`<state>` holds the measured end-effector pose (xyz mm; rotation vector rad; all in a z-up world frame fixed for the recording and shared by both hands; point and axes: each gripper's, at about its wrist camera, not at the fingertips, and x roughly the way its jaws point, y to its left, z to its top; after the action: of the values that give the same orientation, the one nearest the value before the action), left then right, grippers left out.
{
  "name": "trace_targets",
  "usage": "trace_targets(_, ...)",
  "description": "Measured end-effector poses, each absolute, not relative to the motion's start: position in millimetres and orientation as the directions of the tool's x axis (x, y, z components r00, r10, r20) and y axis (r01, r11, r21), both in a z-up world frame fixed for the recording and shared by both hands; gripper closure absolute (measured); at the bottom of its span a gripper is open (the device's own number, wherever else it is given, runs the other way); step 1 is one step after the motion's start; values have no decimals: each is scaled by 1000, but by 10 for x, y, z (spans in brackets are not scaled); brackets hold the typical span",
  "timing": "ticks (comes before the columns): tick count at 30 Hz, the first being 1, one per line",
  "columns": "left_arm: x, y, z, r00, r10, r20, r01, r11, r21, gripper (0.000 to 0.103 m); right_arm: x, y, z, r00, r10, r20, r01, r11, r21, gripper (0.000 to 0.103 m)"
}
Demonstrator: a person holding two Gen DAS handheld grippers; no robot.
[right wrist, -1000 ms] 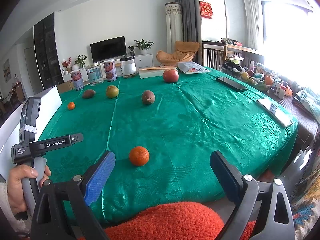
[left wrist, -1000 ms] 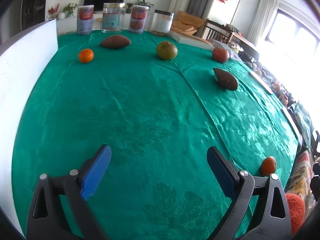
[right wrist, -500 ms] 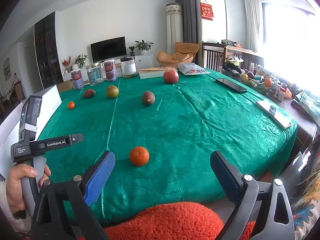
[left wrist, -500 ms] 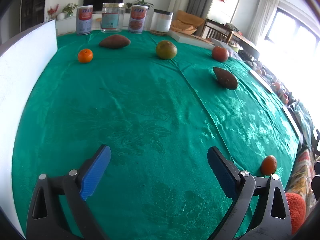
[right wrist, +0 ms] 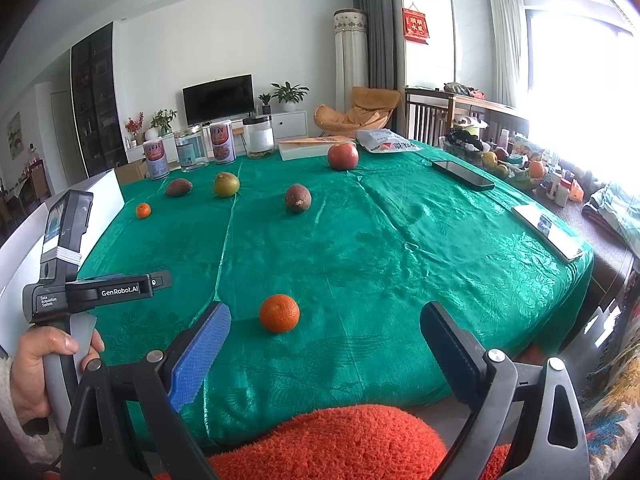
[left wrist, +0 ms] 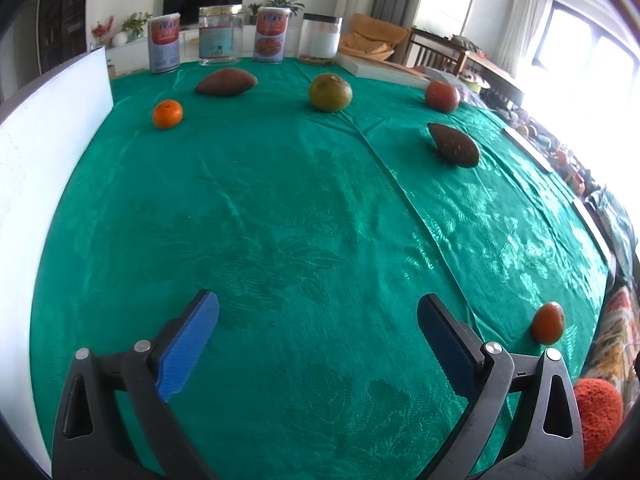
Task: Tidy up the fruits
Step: 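Move both open tools back over the green table, then grasp the small orange with the left tool while the right tool grasps the sweet potato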
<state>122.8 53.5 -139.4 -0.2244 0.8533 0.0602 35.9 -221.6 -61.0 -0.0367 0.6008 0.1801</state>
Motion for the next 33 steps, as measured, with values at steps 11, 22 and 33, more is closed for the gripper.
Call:
trace_targets(11,1243,522,-1397,650,-29,-759,-139,978,-156,2,362,-2236,-615,808,177,-561,-193,981,32,7)
trace_targets(22,2006,1402,-994,650,172,-740,-509,821,-257,3,380,-2277,-635,798,216,-563,-213,974,73,7)
trace_targets(33,2844,2232,-1468,474,344,-810,-659,750,-67,9,432,-2335,-657,783,252,-569,-223,967,121,7)
